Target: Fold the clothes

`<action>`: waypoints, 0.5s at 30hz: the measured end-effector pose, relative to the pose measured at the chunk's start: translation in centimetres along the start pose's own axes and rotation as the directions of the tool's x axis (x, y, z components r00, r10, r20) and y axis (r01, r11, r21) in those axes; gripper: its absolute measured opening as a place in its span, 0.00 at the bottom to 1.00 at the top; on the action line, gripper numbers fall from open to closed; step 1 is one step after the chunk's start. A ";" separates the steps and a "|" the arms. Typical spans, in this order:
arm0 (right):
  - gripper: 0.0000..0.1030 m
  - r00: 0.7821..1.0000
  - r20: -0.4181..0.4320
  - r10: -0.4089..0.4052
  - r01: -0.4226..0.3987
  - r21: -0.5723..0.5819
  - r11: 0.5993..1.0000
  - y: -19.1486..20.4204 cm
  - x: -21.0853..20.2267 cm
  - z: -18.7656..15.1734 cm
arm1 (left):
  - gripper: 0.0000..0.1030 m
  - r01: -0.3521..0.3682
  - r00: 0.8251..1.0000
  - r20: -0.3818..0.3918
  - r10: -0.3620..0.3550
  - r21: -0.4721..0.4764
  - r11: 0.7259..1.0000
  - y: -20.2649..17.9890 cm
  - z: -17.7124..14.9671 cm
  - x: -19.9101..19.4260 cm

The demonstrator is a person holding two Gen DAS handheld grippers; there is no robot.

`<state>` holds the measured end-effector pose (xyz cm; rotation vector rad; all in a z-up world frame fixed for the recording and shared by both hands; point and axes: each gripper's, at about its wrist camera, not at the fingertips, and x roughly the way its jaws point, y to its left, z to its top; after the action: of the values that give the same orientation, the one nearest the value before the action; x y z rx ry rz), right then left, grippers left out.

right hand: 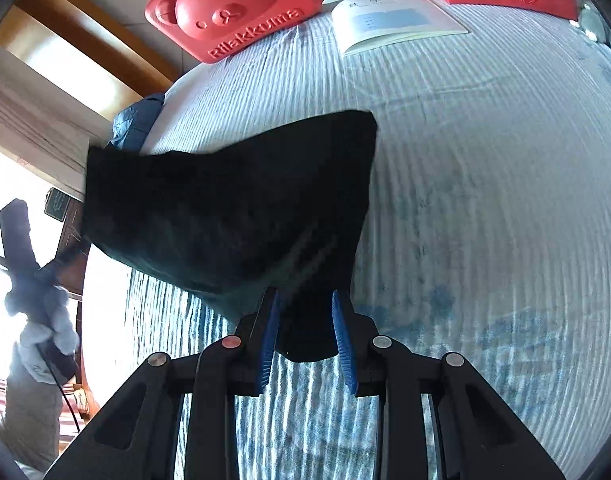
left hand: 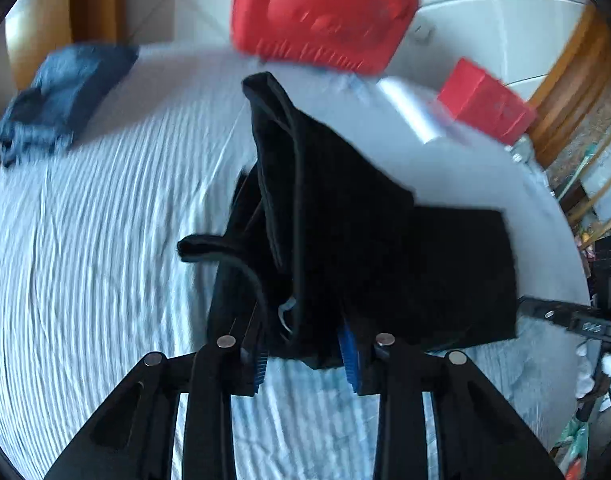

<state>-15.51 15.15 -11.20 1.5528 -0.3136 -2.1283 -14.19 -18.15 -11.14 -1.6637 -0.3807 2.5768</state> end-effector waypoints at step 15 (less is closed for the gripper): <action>0.43 0.997 0.080 -0.023 0.011 0.141 0.990 -0.4 -0.1 0.8 | 0.63 0.001 0.997 0.077 -0.012 0.145 0.989 1.2 5.7 0.1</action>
<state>-16.29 15.42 -11.06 1.5525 -0.4890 -2.2287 -19.26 -20.29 -9.26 -1.5165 -0.1958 2.6004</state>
